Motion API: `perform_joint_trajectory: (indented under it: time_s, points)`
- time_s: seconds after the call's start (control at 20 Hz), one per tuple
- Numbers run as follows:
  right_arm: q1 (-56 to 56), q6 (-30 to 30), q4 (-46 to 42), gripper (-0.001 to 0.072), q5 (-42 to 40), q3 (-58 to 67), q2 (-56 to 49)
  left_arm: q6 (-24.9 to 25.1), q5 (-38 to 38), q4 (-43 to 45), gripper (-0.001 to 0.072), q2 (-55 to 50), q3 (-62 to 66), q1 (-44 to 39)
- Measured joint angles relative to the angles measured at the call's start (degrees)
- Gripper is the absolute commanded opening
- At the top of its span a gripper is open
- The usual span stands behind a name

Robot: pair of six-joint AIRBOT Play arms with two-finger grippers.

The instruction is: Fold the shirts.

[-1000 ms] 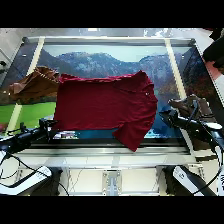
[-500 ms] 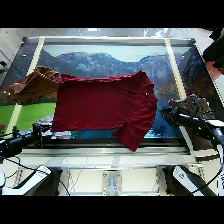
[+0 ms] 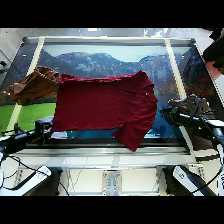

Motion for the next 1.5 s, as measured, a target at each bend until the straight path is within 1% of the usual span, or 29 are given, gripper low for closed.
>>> perform_joint_trajectory:
  time_s: [0.05,0.1,0.2,0.3,0.35,0.45,0.65,0.75,1.0,1.15,1.2,1.25,1.3,1.4,1.5]
  points:
    - [0.0,0.0,0.02,0.0433,0.07,0.0,0.0,-0.04,0.98,-1.01,0.0142,-1.22,0.0,-1.05]
    - [0.0,0.0,0.0,0.0433,0.22,0.0,0.0,0.02,1.99,-1.62,0.0017,-2.36,-0.04,-1.75]
    - [-0.02,0.0,-0.09,0.0433,0.74,0.0,0.0,0.79,2.89,-3.65,0.0014,-3.5,-0.07,-2.56]
    - [-0.02,0.11,-2.23,0.0375,1.05,0.0,0.0,1.6,3.37,-5.99,0.0014,-3.76,-0.09,-2.99]
    - [-0.02,0.85,-4.55,0.0376,1.18,-0.2,0.0,1.88,3.82,-7.02,0.0014,-3.72,-0.09,-3.1]
    - [-0.02,4.31,-9.92,0.0377,0.87,-1.33,0.0,2.16,3.78,-9.31,0.0014,-3.43,-0.09,-3.3]
    - [1.6,8.26,-14.21,0.0377,-3.72,-3.63,-0.37,3.32,3.82,-11.34,0.0015,-3.15,-0.09,-3.41]
    - [3.98,9.22,-14.12,0.0378,-6.67,-4.09,-1.49,3.63,3.93,-11.85,0.0014,-3.13,-0.09,-3.43]
    - [12.35,10.12,-10.47,0.0376,-14.82,-3.89,-7.72,4.04,4.0,-12.28,0.0014,-3.1,-0.09,-3.45]
    - [16.39,10.29,-8.0,0.0374,-17.68,-2.6,-11.13,5.09,4.15,-12.35,0.0014,-3.1,-0.09,-3.45]
    - [17.66,10.32,-7.43,0.0349,-18.36,-2.01,-12.22,5.62,4.22,-12.37,0.0014,-3.1,-0.09,-3.45]
    - [18.69,10.32,-7.13,0.0127,-18.93,-1.51,-13.18,6.05,4.26,-12.41,0.0014,-3.1,-0.09,-3.45]
    - [19.54,10.34,-7.28,0.001,-19.91,-0.9,-13.97,6.8,4.31,-12.41,0.0014,-3.1,-0.09,-3.45]
    - [20.61,10.16,-7.08,0.0011,-20.24,0.74,-14.45,9.18,3.96,-12.41,0.0012,-2.93,0.2,-3.45]
    - [21.11,9.16,-6.78,0.0011,-17.86,3.17,-13.0,12.07,1.64,-12.37,0.0011,-1.99,1.97,-3.45]
